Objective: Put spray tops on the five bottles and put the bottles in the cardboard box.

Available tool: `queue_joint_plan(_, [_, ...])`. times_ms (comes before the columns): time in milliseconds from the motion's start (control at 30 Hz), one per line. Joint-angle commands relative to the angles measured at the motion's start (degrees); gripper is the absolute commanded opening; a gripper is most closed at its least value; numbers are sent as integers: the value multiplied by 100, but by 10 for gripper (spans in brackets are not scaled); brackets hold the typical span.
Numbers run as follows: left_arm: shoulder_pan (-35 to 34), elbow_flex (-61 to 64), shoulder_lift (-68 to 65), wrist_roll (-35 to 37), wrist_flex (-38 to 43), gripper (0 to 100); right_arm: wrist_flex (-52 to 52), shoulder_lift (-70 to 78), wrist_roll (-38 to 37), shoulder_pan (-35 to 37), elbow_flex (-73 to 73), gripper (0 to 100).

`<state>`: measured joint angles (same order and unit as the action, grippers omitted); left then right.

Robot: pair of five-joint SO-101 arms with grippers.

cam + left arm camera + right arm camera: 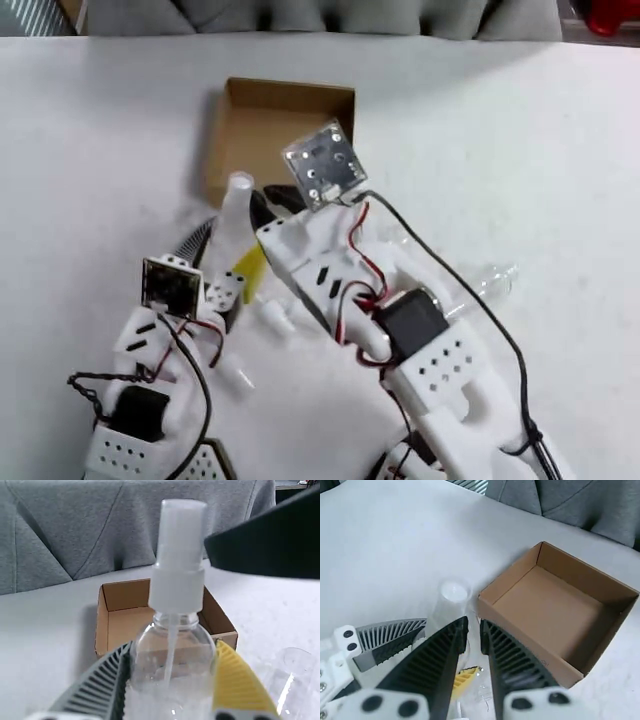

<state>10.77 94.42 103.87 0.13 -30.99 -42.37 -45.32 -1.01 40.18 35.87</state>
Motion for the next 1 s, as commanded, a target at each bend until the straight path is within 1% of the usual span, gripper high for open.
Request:
queue_joint_plan(0, [22,-26,101,-70,193,31,119,4,-44,57,-53,15])
queue_joint_plan(167, [22,-26,101,-70,193,31,-40,-145,-44,66,-53,15])
queue_joint_plan(367, [22,-26,101,-70,193,31,-752,-611,-88,119,-176,15])
queue_joint_plan(533, [22,-35,101,-70,193,31,-1930,-514,-97,-532,-949,15])
queue_joint_plan(633, [13,-53,101,-70,193,31,-2448,-48,-105,-1007,-1468,15])
queue_joint_plan(700, [-136,-62,101,-35,202,31,-2738,391,-105,-1305,-1758,15])
queue_joint_plan(833, [-435,-35,101,-26,475,31,-3064,1385,-105,-1903,-2268,15])
queue_joint_plan(967, [-532,-35,101,-18,510,31,-3037,2281,-105,-2237,-2629,15])
